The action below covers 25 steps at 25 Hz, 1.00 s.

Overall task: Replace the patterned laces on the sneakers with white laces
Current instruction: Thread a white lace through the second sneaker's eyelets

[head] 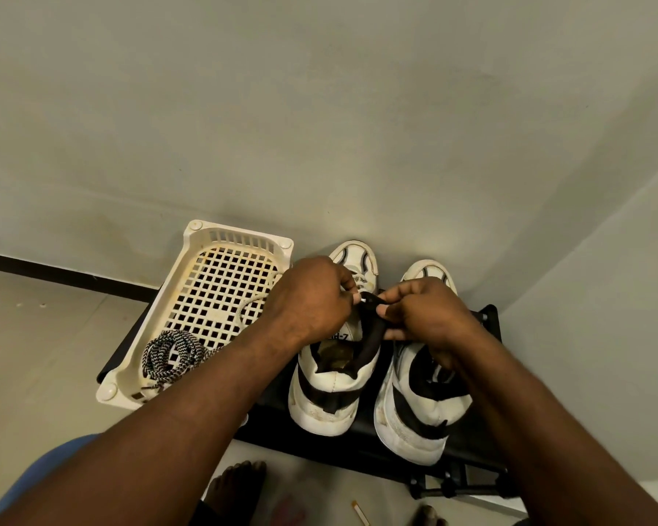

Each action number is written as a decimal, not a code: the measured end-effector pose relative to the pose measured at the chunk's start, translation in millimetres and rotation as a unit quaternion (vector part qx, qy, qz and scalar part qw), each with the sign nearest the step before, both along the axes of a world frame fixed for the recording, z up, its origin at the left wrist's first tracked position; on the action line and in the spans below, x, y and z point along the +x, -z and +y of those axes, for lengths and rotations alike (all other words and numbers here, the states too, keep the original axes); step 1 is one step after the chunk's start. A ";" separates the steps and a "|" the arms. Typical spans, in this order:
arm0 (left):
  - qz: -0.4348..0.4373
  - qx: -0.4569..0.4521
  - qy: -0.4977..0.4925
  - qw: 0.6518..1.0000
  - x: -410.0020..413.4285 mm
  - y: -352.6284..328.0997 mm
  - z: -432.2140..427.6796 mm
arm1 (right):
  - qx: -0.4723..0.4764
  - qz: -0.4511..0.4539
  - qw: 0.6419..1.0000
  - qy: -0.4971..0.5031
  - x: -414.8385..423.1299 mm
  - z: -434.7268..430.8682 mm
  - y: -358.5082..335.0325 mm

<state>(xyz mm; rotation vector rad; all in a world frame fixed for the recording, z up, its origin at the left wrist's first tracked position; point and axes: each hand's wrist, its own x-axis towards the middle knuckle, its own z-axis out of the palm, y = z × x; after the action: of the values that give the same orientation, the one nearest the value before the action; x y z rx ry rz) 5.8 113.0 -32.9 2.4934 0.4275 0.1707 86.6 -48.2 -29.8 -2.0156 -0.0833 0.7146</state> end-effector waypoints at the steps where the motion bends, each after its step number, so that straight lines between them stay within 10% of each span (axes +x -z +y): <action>1: 0.000 -0.001 -0.002 1.000 0.5 1.0 -2.2 | 0.006 0.011 1.000 -0.001 1.5 -0.7 1.5; 25: -0.047 -0.006 -0.068 0.997 -3.5 5.9 -22.6 | 0.048 -0.059 0.996 -0.041 -4.8 -1.2 1.2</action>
<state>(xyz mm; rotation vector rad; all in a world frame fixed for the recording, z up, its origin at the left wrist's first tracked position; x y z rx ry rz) 2.3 90.4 -38.8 2.4336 0.5580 0.3370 81.8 -49.4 -31.1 -1.9695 -0.2659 0.6313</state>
